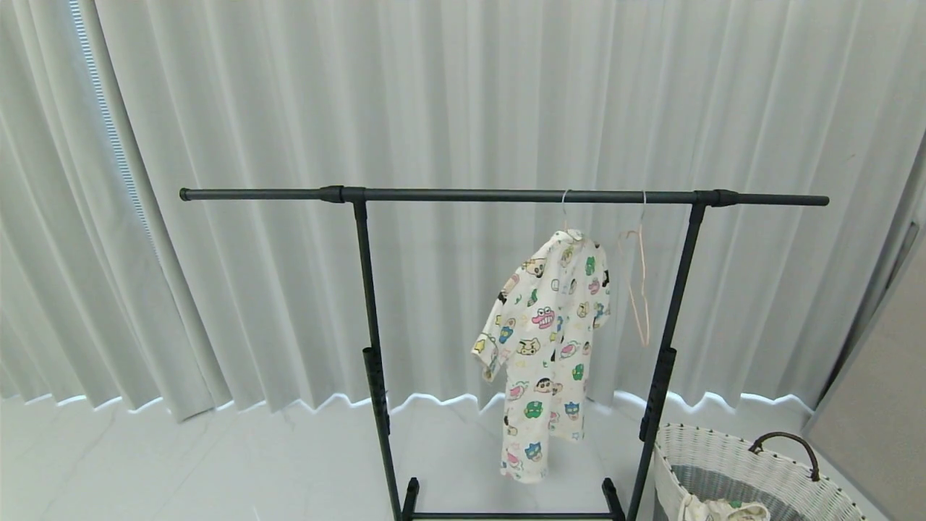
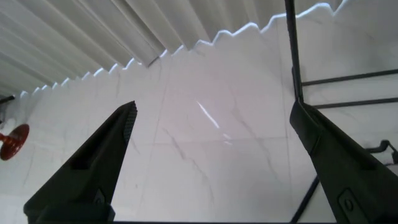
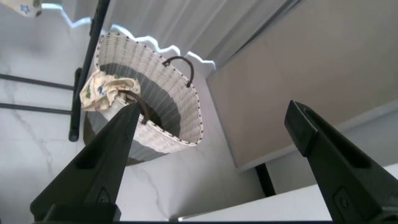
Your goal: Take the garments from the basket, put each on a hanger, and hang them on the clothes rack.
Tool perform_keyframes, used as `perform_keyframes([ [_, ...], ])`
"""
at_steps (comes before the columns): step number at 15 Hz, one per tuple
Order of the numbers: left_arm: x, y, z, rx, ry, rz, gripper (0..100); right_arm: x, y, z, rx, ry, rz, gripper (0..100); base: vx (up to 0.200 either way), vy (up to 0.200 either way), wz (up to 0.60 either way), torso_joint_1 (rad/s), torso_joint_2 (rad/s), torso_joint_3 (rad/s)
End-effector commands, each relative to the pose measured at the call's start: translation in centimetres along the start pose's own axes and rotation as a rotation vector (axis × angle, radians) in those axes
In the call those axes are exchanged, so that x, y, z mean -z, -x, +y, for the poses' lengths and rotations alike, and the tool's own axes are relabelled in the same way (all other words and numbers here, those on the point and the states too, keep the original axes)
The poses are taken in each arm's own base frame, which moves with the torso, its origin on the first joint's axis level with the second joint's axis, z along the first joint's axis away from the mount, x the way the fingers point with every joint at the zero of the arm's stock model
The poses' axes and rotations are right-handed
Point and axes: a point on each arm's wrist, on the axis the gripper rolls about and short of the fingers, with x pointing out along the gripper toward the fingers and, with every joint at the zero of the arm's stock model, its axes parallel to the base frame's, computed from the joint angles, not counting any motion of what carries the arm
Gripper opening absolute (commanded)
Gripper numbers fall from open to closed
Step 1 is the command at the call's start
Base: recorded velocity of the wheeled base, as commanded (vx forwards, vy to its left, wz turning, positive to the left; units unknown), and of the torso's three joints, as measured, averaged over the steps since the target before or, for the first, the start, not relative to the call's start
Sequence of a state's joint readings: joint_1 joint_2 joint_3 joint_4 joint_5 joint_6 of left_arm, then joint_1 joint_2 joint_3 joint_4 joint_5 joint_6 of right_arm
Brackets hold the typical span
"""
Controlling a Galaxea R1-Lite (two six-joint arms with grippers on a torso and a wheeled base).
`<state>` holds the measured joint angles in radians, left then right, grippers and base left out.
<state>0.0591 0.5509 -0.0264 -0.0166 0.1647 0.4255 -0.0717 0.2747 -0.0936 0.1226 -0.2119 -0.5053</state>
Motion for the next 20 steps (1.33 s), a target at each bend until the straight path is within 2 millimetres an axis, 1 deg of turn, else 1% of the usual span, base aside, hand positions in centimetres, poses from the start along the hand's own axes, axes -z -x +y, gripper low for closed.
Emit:
perform_keyframes([
  [1, 0.63, 1.60, 0.01, -0.060, 0.040, -0.146, 100, 0.01, 0.03, 0.00, 0.002, 0.002, -0.002, 100, 0.000, 0.000, 0.00, 0.000, 0.00, 0.000],
  [5, 0.73, 1.56, 0.10, -0.107, 0.116, -0.120, 100, -0.01, -0.03, 0.00, 0.000, 0.005, 0.004, 100, 0.000, 0.000, 0.00, 0.000, 0.00, 0.000],
  [11, 0.68, 1.47, 0.11, -0.102, 0.116, -0.109, 100, -0.09, -0.21, 0.00, -0.009, 0.012, 0.023, 100, 0.000, 0.000, 0.00, 0.000, 0.00, 0.000],
  [15, 0.67, 1.45, 0.11, -0.101, 0.112, -0.108, 100, -0.30, -0.61, -0.02, -0.034, 0.071, 0.058, 100, 0.000, 0.000, 0.00, 0.000, 0.00, 0.000],
  [18, 0.68, 1.47, 0.11, -0.103, 0.111, -0.109, 100, -0.33, -0.64, -0.01, -0.041, 0.149, 0.056, 100, 0.000, 0.000, 0.00, -0.172, 0.35, 0.172],
  [20, 0.67, 1.45, 0.11, -0.102, 0.111, -0.108, 100, -0.33, -0.66, -0.02, -0.038, 0.152, 0.059, 100, 0.000, 0.000, 0.00, -0.232, 0.49, 0.244],
])
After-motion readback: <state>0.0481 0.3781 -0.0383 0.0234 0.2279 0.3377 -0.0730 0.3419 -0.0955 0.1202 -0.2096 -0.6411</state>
